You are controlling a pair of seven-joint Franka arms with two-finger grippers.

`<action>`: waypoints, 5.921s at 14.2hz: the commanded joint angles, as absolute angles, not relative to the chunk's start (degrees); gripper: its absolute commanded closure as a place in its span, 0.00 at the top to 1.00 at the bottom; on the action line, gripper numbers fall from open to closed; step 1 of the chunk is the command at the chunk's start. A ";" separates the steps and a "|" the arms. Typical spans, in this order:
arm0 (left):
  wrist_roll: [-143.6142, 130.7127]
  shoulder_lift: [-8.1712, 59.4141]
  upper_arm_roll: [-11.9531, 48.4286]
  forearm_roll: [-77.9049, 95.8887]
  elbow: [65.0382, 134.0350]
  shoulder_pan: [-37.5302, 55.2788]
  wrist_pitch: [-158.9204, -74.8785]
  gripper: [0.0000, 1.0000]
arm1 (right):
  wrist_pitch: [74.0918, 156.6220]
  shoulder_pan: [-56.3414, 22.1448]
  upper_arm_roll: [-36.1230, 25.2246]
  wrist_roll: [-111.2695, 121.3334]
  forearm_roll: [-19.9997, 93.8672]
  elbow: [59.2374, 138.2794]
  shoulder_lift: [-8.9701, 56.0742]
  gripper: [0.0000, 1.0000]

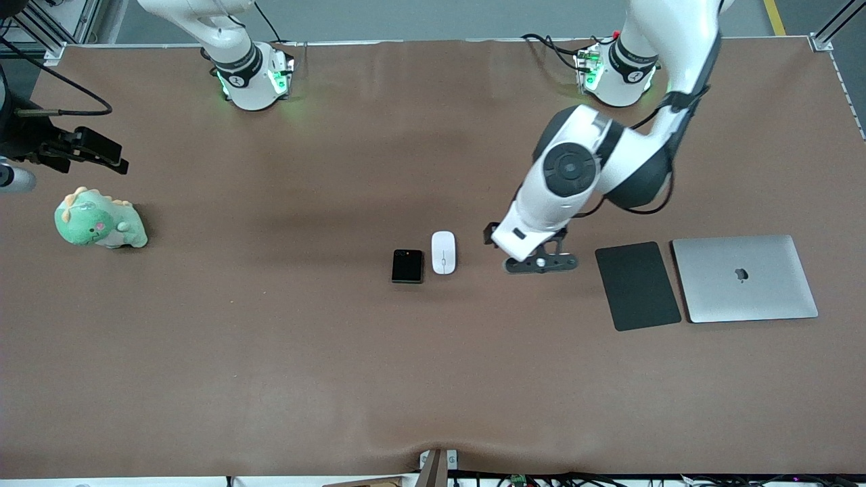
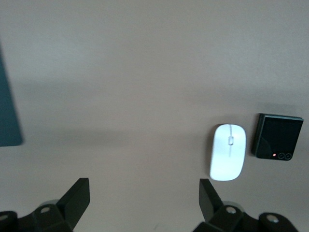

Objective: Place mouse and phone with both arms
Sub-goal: 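Reach the left gripper to the white mouse while the right gripper reaches the phone, then grasp the white mouse with the left gripper while the right gripper grasps the phone, then carry the mouse onto the grey mouse pad with the left gripper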

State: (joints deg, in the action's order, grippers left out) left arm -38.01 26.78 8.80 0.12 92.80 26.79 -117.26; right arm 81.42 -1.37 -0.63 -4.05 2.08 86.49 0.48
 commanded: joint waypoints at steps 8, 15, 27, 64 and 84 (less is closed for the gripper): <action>-47.37 39.28 8.35 0.09 90.70 34.54 -132.18 0.97 | 88.75 -3.77 -0.18 -14.14 5.54 85.25 9.30 1.00; -47.64 44.73 7.82 0.00 87.46 37.09 -136.32 0.86 | 96.06 -11.68 -0.26 -25.40 4.66 85.08 17.57 1.00; -47.64 48.16 7.73 -2.46 86.57 37.79 -139.75 0.78 | 110.10 -19.86 -0.09 -10.31 5.27 88.84 24.35 1.00; -12.66 26.37 8.61 -4.66 107.83 0.19 -133.23 0.54 | 126.12 -37.18 -0.44 -46.14 -4.66 78.84 49.31 1.00; -12.22 33.05 8.00 -5.10 109.51 -3.69 -142.12 0.54 | 129.55 -38.85 -0.26 -46.05 -1.32 78.75 50.62 1.00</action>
State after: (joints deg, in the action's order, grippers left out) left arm -12.77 32.79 7.84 -3.82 109.56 -3.30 -141.06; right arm 128.78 -38.16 -0.03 -45.35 -2.25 78.76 49.99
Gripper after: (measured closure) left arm 0.401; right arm 0.000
